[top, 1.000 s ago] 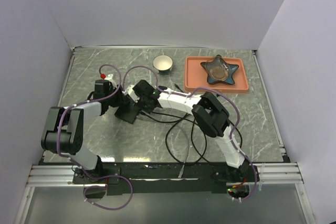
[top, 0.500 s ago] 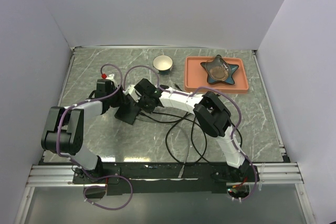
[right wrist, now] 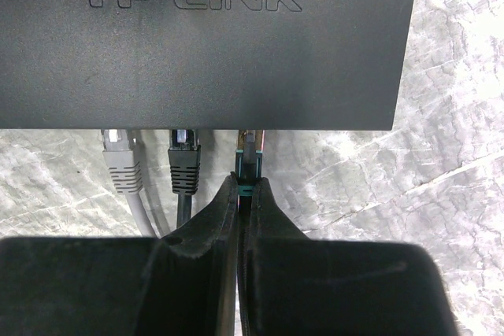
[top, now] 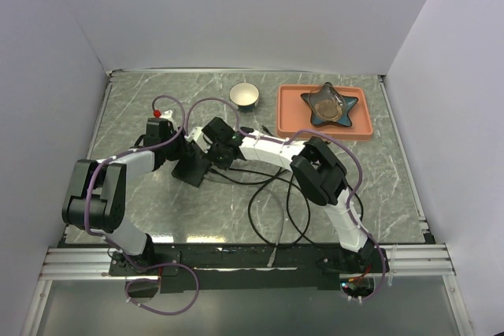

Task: Insert the plug into the switch port

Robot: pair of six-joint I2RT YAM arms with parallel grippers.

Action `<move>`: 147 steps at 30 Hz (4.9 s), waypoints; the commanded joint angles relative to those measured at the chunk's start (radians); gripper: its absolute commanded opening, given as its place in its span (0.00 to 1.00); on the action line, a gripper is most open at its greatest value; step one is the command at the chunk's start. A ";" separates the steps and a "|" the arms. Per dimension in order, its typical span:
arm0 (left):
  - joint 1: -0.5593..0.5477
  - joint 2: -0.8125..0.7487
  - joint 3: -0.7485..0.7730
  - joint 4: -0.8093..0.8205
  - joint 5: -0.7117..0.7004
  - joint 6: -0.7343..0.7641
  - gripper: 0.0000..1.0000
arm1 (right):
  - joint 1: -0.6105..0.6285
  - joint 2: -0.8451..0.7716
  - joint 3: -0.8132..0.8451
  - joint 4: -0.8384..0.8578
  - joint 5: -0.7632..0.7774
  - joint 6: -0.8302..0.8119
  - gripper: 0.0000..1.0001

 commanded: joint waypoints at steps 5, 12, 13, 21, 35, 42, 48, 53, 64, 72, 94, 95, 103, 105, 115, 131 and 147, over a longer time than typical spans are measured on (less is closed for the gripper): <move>-0.128 0.025 -0.014 -0.152 0.246 -0.065 0.39 | 0.063 -0.127 0.027 0.459 -0.224 0.044 0.05; -0.117 0.016 0.002 -0.173 0.139 -0.091 0.58 | 0.063 -0.170 -0.053 0.459 -0.190 0.049 0.20; -0.114 0.013 0.003 -0.183 0.122 -0.100 0.61 | 0.063 -0.171 -0.062 0.436 -0.187 0.049 0.22; -0.019 -0.052 0.019 -0.247 -0.002 -0.142 0.78 | 0.057 -0.219 -0.192 0.431 -0.089 0.056 0.36; 0.061 -0.443 -0.087 -0.299 -0.183 -0.202 0.99 | 0.038 -0.415 -0.399 0.428 0.036 0.160 0.88; 0.063 -0.843 -0.178 -0.319 -0.192 -0.283 0.96 | 0.041 -0.658 -0.565 0.388 0.105 0.262 0.99; 0.063 -0.928 -0.159 -0.347 -0.084 -0.389 0.96 | 0.040 -0.831 -0.642 0.284 0.278 0.397 0.99; 0.061 -1.021 -0.305 -0.287 -0.002 -0.478 0.96 | 0.032 -0.956 -0.712 0.171 0.555 0.541 0.99; 0.061 -0.995 -0.313 -0.275 0.021 -0.447 0.96 | -0.092 -1.131 -0.821 0.046 0.706 0.750 0.99; 0.061 -0.951 -0.313 -0.258 0.036 -0.436 0.96 | -0.273 -1.043 -0.806 -0.012 0.588 0.835 0.99; 0.061 -0.908 -0.331 -0.229 0.058 -0.426 0.96 | -0.360 -0.587 -0.742 0.017 0.365 0.920 0.51; 0.061 -0.906 -0.331 -0.227 0.058 -0.423 0.96 | -0.359 -0.578 -0.737 0.014 0.362 0.918 0.50; 0.061 -0.889 -0.330 -0.230 0.059 -0.412 0.96 | -0.360 -0.525 -0.711 -0.011 0.373 0.912 0.10; 0.061 -0.891 -0.325 -0.242 0.055 -0.406 0.96 | -0.359 -0.559 -0.717 -0.014 0.384 0.909 0.05; 0.061 -0.886 -0.331 -0.229 0.050 -0.409 0.96 | -0.360 -0.982 -0.645 -0.165 0.637 0.813 0.00; 0.061 -0.880 -0.349 -0.190 0.073 -0.427 0.96 | -0.359 -1.547 -0.360 0.040 0.428 0.509 0.00; 0.061 -0.888 -0.376 -0.102 0.172 -0.424 0.96 | -0.212 -1.147 -0.599 0.147 -0.225 0.339 0.00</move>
